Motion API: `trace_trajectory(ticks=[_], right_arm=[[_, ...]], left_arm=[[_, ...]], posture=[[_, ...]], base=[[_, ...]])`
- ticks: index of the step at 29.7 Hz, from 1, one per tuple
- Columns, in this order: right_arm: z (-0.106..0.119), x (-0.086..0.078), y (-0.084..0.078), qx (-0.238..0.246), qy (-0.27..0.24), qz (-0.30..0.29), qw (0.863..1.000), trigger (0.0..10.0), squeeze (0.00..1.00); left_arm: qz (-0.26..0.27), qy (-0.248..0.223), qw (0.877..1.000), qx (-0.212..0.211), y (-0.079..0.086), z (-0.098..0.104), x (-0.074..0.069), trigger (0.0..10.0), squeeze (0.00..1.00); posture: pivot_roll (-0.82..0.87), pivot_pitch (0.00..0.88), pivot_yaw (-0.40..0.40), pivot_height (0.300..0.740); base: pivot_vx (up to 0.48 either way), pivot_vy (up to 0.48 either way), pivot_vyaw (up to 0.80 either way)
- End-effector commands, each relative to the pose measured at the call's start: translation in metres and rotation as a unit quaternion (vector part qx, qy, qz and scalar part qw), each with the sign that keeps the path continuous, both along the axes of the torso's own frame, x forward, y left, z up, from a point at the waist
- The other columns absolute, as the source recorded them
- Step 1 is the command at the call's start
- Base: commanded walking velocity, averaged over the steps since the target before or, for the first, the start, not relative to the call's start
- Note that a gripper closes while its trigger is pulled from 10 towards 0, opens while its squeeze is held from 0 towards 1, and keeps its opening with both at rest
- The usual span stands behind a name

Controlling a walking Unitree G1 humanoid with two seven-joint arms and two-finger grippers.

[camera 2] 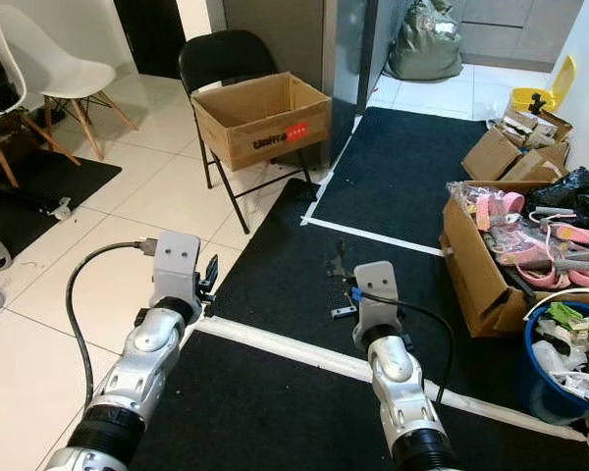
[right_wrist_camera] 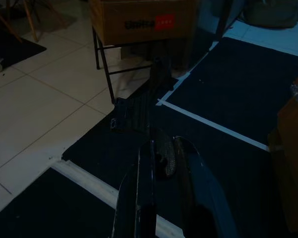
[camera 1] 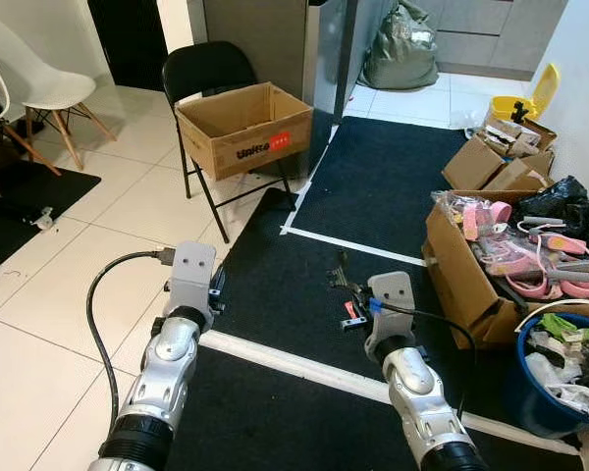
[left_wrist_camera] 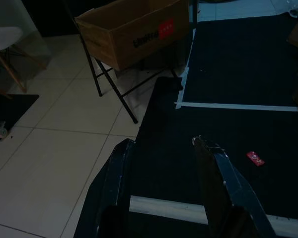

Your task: Picking trash to rubbish bin

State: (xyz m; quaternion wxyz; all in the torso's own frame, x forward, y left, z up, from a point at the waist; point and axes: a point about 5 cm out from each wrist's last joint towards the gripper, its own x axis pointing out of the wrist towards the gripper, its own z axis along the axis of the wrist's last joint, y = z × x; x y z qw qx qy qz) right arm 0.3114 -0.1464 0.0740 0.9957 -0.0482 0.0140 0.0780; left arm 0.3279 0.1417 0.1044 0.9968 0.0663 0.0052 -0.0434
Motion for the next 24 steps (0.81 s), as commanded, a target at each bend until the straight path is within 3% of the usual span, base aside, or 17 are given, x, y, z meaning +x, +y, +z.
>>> trace_trajectory(ticks=[1,15,24], right_arm=[[-0.0023,-0.0001,0.0023,0.004,0.010,0.005,1.000,10.0,0.00],[-0.0057,-0.0043,0.0012,0.004,0.018,0.009,1.000,10.0,0.00],[-0.0054,-0.0057,0.0028,0.007,0.019,0.010,1.000,10.0,0.00]], left_arm=[[0.010,0.019,1.000,0.017,0.0040,-0.0070,-0.0011,10.0,0.00],[0.021,0.032,0.999,0.021,0.0059,-0.0100,-0.0026,10.0,0.00],[0.006,0.026,1.000,-0.010,0.0029,-0.0092,-0.0058,10.0,0.00]], posture=[[-0.03,0.075,0.015,0.740],[-0.03,0.088,0.013,0.740],[-0.03,0.088,0.005,0.740]], base=[[0.000,0.000,0.00],[0.000,0.000,0.00],[0.130,0.000,0.00]])
